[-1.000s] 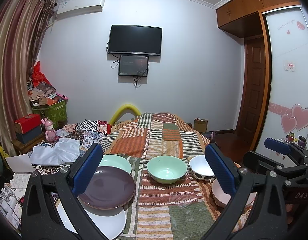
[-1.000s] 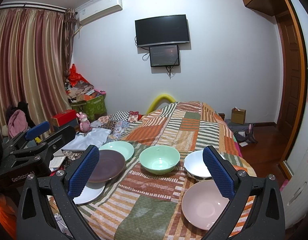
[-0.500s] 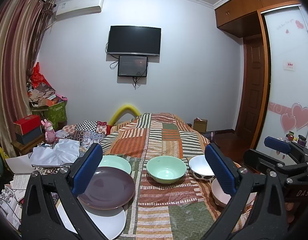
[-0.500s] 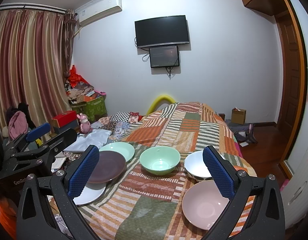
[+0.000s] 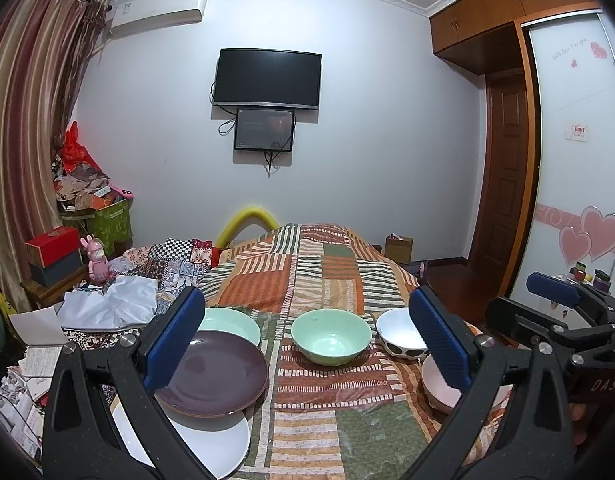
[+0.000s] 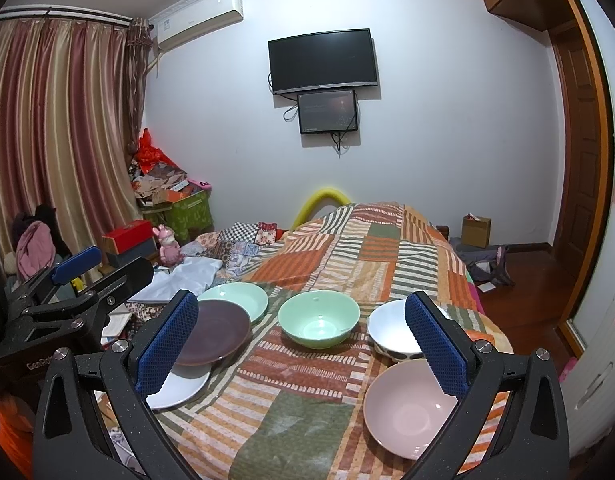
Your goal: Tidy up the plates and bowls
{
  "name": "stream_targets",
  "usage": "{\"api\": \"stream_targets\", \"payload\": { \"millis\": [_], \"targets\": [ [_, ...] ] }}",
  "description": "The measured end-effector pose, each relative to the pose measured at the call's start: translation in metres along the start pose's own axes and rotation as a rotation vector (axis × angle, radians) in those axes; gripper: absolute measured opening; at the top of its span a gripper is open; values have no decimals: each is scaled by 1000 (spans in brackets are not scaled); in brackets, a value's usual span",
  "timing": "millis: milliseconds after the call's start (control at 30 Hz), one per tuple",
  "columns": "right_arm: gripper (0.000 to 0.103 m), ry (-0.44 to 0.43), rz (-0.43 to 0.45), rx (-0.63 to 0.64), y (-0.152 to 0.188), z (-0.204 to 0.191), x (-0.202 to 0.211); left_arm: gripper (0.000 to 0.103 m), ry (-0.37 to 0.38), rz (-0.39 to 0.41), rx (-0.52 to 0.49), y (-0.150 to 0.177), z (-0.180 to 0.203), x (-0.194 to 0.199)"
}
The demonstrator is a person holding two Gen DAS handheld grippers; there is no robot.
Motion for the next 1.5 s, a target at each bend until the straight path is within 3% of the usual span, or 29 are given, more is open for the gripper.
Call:
{"api": "stream_targets", "payload": {
  "millis": [733, 1133, 1500],
  "targets": [
    [103, -21, -49, 24, 5, -8, -26, 103, 0, -31, 32, 7, -25, -15],
    [103, -119, -141, 50, 24, -40, -82, 103, -108, -141, 59, 33, -104, -54],
    [103, -162, -302, 108, 57, -75, -148, 97, -220, -281, 122, 59, -204, -101]
  ]
}}
Point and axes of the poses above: each gripper's, at about its wrist camera, not at the fingertips, and x roughly against the way its jaws point, z to its right, y to its underside, the point moved 10 cm from there along -x, roughly the way its jaws point, and after that the axes turned 9 degrees about x, right-handed, at the moved point
